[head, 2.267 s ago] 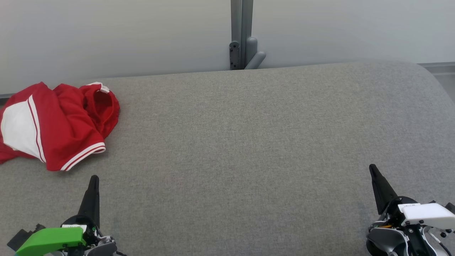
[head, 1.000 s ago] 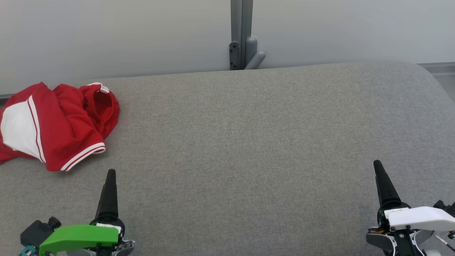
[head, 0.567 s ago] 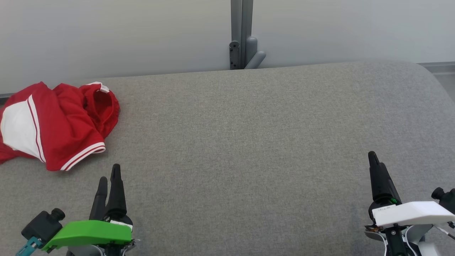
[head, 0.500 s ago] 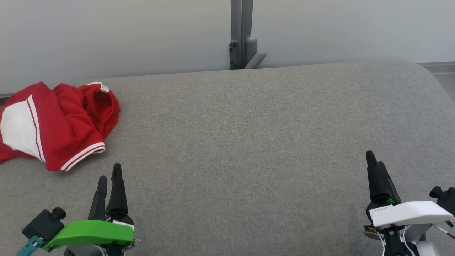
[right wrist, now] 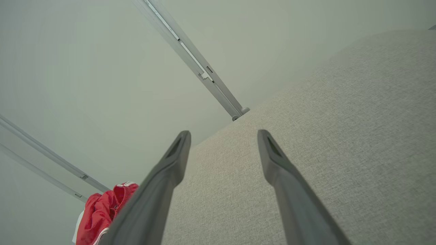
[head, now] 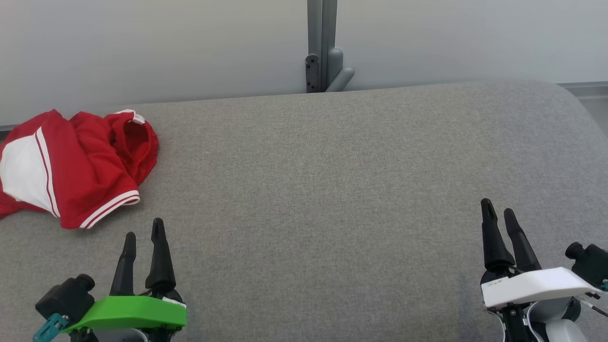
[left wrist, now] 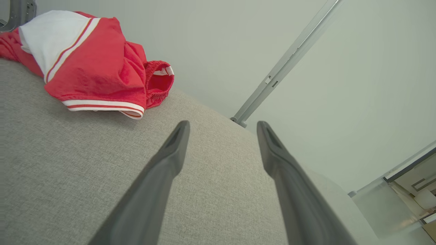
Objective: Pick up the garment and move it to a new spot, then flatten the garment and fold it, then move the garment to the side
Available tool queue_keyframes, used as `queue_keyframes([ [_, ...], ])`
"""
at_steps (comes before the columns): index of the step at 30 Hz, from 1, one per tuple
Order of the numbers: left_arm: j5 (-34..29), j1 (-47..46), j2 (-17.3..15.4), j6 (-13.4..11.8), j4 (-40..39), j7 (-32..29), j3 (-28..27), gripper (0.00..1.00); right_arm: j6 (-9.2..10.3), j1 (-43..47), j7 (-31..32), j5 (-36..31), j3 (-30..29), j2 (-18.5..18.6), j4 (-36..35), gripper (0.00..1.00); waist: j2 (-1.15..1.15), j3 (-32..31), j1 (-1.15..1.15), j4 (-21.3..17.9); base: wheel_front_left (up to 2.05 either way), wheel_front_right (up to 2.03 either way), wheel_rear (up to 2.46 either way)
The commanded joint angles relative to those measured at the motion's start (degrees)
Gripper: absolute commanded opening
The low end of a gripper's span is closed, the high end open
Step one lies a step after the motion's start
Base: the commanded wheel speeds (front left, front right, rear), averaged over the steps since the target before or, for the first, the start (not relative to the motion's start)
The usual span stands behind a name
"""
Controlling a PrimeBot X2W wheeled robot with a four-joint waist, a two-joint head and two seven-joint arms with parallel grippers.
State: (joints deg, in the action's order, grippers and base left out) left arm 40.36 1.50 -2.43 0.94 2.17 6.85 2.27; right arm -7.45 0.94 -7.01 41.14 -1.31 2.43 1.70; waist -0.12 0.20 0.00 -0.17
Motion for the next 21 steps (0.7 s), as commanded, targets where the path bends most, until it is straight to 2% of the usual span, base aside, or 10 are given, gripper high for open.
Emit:
queue_keyframes([
  [1, -1.80, 0.05, -0.42, -0.23, -0.86, 0.48, 0.14, 1.00, -0.03, 0.22, -0.45, -1.65, 0.22, 0.38, -0.90, 1.00, 0.06, -0.02, 0.00, -0.01, 0.00, 0.00, 0.00],
  [21, -14.13, 2.32, -0.51, -0.50, 0.36, 3.45, -0.15, 1.00, -0.03, 1.00, -3.38, -14.76, 1.66, 0.47, -0.20, 1.00, 0.08, -0.78, 0.00, 0.29, 0.00, 0.00, 0.00],
])
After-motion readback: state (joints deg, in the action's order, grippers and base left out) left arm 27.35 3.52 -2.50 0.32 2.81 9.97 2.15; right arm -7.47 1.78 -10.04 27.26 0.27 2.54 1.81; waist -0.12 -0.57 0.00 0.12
